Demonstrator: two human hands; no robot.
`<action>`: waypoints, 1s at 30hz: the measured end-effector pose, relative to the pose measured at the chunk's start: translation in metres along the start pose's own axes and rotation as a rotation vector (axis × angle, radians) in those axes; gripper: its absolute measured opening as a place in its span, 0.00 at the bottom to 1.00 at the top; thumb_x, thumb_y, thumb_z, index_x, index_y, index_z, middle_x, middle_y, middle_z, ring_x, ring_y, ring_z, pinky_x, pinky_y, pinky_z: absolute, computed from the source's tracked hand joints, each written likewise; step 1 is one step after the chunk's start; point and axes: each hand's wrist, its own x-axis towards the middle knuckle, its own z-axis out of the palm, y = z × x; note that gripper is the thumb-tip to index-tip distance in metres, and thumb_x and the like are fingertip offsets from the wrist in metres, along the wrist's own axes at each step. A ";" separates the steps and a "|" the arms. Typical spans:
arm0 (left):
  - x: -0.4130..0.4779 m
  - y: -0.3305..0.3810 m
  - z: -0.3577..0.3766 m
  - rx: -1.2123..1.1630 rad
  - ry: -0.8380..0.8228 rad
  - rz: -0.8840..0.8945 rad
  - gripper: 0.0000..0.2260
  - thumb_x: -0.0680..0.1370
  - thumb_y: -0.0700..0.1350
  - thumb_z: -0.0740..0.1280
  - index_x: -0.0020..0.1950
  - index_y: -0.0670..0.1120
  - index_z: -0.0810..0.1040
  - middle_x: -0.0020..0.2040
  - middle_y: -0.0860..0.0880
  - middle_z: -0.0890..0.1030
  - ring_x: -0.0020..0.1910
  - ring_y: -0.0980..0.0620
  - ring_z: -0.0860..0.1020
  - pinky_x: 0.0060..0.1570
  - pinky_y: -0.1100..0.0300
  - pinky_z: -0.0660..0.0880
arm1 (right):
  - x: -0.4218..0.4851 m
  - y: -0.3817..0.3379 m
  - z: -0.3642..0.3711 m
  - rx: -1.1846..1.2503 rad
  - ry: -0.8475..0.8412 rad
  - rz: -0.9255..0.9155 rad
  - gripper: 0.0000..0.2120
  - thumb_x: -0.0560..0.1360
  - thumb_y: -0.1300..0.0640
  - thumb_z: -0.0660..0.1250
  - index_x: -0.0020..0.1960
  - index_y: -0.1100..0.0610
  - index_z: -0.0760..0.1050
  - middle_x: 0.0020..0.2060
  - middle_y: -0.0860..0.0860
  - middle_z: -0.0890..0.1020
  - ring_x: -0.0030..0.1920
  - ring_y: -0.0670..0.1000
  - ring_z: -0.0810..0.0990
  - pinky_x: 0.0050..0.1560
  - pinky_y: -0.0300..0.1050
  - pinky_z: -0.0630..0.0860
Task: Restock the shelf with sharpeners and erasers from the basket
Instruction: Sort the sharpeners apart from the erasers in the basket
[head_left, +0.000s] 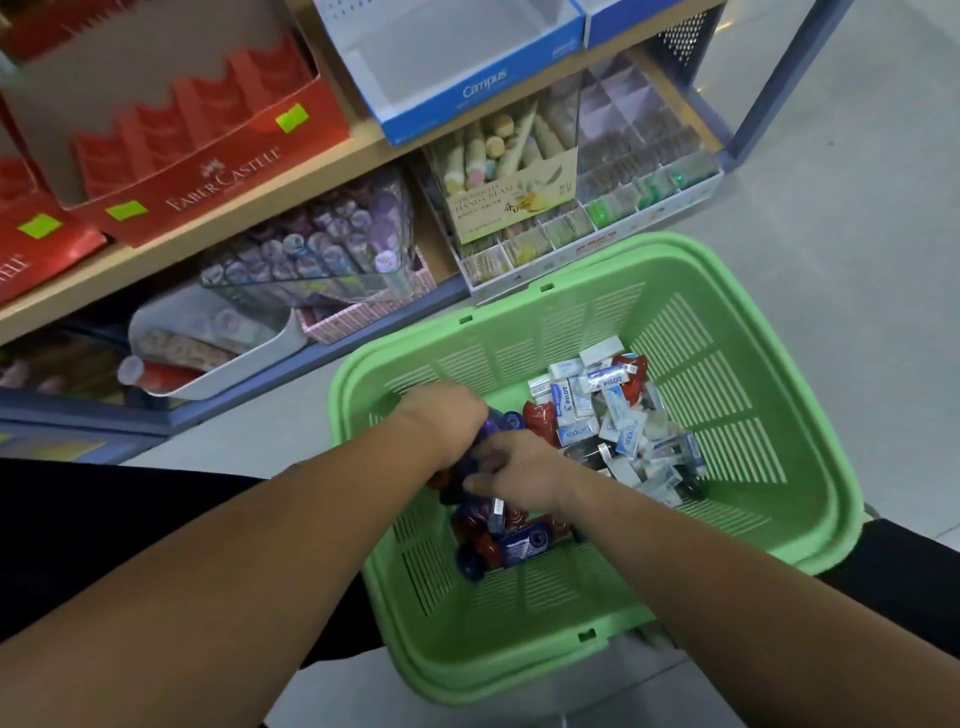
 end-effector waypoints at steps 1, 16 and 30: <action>0.001 -0.002 0.001 -0.032 0.015 -0.004 0.10 0.79 0.40 0.69 0.60 0.45 0.80 0.58 0.46 0.79 0.57 0.43 0.80 0.54 0.49 0.79 | 0.000 -0.001 -0.001 0.022 -0.062 -0.002 0.21 0.76 0.57 0.74 0.67 0.59 0.77 0.58 0.52 0.83 0.56 0.50 0.81 0.59 0.43 0.77; 0.026 0.070 0.077 -0.545 -0.069 0.202 0.10 0.77 0.43 0.66 0.54 0.52 0.84 0.52 0.53 0.84 0.50 0.49 0.80 0.56 0.50 0.79 | -0.005 0.050 -0.073 -0.949 0.090 -0.192 0.15 0.78 0.57 0.66 0.63 0.44 0.75 0.54 0.49 0.80 0.56 0.54 0.77 0.48 0.47 0.75; 0.038 0.096 0.077 -0.533 -0.010 0.107 0.06 0.76 0.48 0.70 0.52 0.51 0.83 0.49 0.53 0.83 0.50 0.49 0.81 0.51 0.50 0.81 | -0.015 0.028 -0.115 -0.975 0.179 -0.123 0.11 0.80 0.47 0.68 0.58 0.51 0.77 0.56 0.48 0.75 0.47 0.49 0.79 0.50 0.48 0.80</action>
